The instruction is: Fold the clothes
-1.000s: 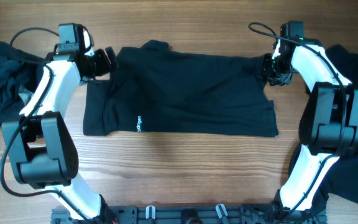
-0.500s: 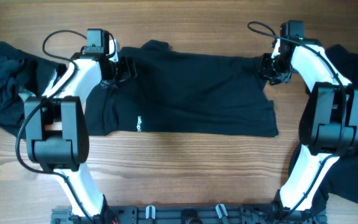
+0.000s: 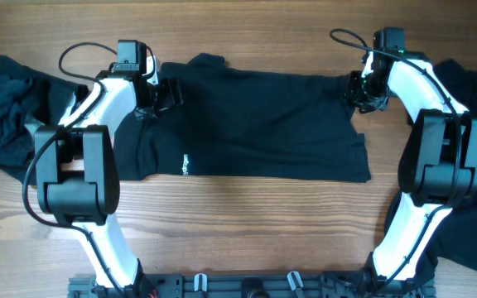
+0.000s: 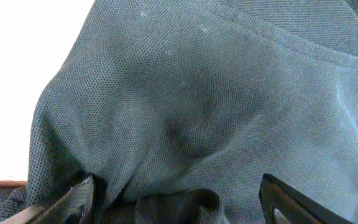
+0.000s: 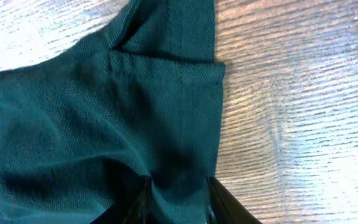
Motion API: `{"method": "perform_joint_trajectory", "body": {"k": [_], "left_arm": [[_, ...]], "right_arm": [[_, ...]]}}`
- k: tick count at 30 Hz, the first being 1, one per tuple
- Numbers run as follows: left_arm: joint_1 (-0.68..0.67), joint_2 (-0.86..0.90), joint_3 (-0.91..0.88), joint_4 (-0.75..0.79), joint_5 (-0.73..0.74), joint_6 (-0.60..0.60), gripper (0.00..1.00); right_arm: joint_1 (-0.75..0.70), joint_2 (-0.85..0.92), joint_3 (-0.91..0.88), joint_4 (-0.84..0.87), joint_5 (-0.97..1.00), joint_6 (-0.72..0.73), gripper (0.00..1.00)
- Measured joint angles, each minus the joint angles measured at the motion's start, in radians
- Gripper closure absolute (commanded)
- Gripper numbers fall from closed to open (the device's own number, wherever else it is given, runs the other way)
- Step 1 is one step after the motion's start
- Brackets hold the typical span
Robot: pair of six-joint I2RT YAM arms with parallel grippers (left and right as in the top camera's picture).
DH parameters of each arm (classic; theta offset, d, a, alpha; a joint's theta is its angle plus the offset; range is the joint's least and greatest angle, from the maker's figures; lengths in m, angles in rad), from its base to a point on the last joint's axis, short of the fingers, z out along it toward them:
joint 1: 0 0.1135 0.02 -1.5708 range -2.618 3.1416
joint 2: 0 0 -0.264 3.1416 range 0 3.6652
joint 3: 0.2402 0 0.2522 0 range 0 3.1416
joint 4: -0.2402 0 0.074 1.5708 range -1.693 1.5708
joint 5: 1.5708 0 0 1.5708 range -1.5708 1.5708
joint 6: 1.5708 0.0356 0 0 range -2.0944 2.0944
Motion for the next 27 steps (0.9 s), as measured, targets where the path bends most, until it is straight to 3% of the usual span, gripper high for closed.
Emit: {"method": "perform_joint_trajectory", "body": {"k": [6, 15, 18, 22, 27], "left_arm": [[0.000, 0.000, 0.000, -0.004, -0.003, 0.003, 0.16], [0.000, 0.000, -0.001, -0.020, -0.003, 0.008, 0.16], [0.000, 0.000, 0.000, -0.030, -0.003, 0.014, 0.15], [0.000, 0.000, 0.000, -0.031, -0.003, 0.015, 0.15], [0.000, 0.000, 0.000, -0.030, -0.003, 0.015, 0.12]], "right_arm": [[0.000, 0.022, 0.002, -0.014, 0.001, -0.001, 0.96], [-0.026, 0.049, 0.055, 0.016, 0.106, 0.018, 0.96], [-0.073, 0.057, 0.101, 0.071, 0.137, 0.019, 0.92], [-0.086, 0.057, 0.124, 0.110, 0.146, 0.003, 0.76], [-0.084, 0.044, 0.124, 0.064, 0.147, -0.034, 0.67]]}}
